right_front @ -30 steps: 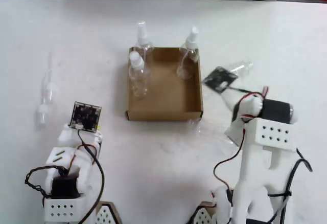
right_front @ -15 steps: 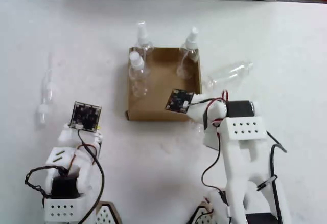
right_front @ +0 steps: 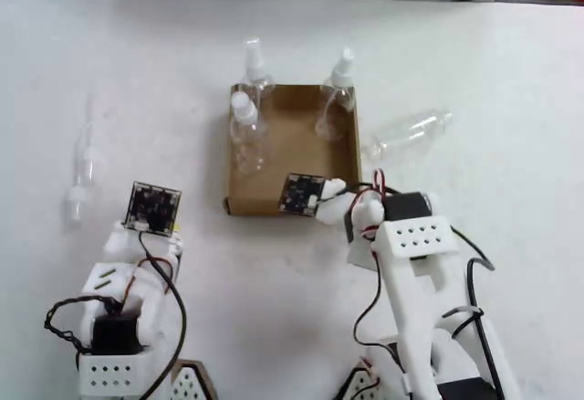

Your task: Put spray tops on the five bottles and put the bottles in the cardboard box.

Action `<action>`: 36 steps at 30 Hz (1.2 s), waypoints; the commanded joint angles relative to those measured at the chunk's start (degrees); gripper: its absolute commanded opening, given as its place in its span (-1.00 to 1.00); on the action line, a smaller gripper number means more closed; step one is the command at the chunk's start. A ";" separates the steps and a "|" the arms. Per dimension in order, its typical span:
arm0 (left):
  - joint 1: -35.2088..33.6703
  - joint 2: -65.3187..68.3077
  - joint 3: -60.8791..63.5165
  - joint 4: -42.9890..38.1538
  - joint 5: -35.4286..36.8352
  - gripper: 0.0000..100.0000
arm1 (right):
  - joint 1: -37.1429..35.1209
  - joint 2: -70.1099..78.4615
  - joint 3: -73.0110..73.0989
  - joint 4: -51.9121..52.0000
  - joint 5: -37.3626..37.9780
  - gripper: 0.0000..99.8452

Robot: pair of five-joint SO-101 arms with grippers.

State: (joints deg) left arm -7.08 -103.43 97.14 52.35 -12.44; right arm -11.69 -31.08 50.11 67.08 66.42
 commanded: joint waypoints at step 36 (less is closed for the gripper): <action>0.31 -0.13 -0.09 0.09 -0.70 -0.95 | 7.96 16.48 -5.01 -10.24 -2.11 -0.97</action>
State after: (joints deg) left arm -7.08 -103.43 97.14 52.35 -12.44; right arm -8.00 -12.09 50.02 53.19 66.42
